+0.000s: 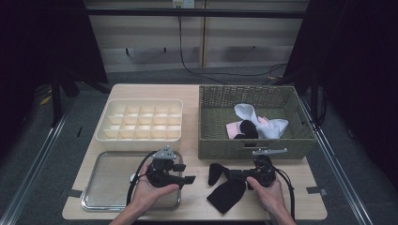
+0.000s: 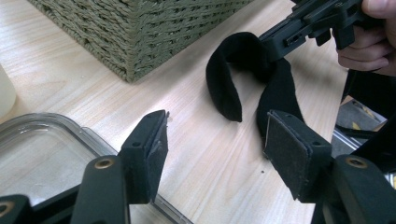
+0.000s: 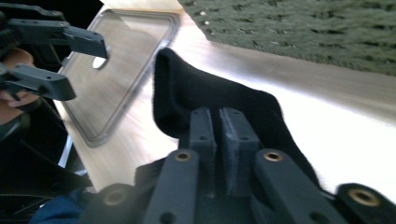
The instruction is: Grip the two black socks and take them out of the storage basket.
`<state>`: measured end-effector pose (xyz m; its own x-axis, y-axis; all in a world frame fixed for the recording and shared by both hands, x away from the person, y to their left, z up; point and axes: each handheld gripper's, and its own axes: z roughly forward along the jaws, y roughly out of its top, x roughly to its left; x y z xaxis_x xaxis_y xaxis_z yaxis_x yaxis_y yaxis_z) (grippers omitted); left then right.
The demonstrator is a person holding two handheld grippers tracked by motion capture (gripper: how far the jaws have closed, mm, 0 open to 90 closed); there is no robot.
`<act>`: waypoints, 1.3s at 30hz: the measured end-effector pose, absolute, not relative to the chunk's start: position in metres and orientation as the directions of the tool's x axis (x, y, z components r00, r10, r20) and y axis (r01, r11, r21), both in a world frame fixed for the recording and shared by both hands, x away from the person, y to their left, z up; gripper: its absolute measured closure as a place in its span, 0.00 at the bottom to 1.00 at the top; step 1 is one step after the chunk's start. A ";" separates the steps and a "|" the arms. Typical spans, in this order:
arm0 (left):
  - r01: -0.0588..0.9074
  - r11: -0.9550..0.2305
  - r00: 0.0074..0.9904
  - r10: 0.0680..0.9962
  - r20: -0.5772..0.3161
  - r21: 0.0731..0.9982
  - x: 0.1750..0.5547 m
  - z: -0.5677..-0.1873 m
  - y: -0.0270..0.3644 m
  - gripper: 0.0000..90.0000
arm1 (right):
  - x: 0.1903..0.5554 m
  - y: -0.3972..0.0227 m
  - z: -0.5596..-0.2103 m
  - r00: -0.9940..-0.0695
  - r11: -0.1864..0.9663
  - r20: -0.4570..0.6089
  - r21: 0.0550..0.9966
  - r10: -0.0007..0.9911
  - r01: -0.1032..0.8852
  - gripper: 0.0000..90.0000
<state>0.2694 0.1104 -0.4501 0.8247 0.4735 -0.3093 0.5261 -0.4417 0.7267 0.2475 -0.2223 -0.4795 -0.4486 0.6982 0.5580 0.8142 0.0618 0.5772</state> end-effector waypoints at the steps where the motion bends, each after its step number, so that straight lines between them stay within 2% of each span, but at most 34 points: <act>1: 0.522 -0.447 0.827 0.472 -0.305 0.726 0.270 -0.451 0.110 0.42 | 0.248 -0.223 -0.481 -0.446 0.061 0.556 0.576 0.701 0.815 0.86; 4: 0.524 -0.450 0.827 0.470 -0.307 0.723 0.269 -0.452 0.110 0.42 | 0.245 -0.226 -0.478 -0.449 0.046 0.559 0.590 0.697 0.806 0.76; 9: 0.525 -0.460 0.833 0.449 -0.323 0.716 0.267 -0.458 0.107 0.47 | 0.235 -0.233 -0.471 -0.448 0.020 0.568 0.605 0.690 0.796 0.71; 18: 0.517 -0.501 0.849 0.399 -0.345 0.694 0.260 -0.467 0.093 0.52 | 0.215 -0.243 -0.475 -0.452 0.046 0.543 0.603 0.708 0.797 0.69; 24: 0.506 -0.541 0.861 0.366 -0.354 0.672 0.253 -0.477 0.081 0.53 | 0.220 -0.233 -0.489 -0.453 0.102 0.516 0.571 0.727 0.815 0.66; 33: 0.505 -0.566 0.863 0.353 -0.362 0.651 0.250 -0.484 0.075 0.55 | 0.227 -0.227 -0.500 -0.449 0.124 0.504 0.553 0.738 0.824 0.75; 35: 0.526 -0.545 0.851 0.349 -0.393 0.654 0.251 -0.485 0.075 0.56 | 0.229 -0.224 -0.501 -0.445 0.118 0.501 0.556 0.742 0.823 0.77; 39: 0.521 -0.565 0.853 0.360 -0.378 0.639 0.252 -0.488 0.071 0.54 | 0.232 -0.219 -0.503 -0.461 0.129 0.503 0.561 0.731 0.818 0.82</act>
<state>0.2524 0.0710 -0.4884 0.8533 0.3596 -0.3777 0.5212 -0.5653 0.6394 0.2319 -0.2190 -0.5025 -0.4605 0.7313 0.5031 0.8177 0.1289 0.5611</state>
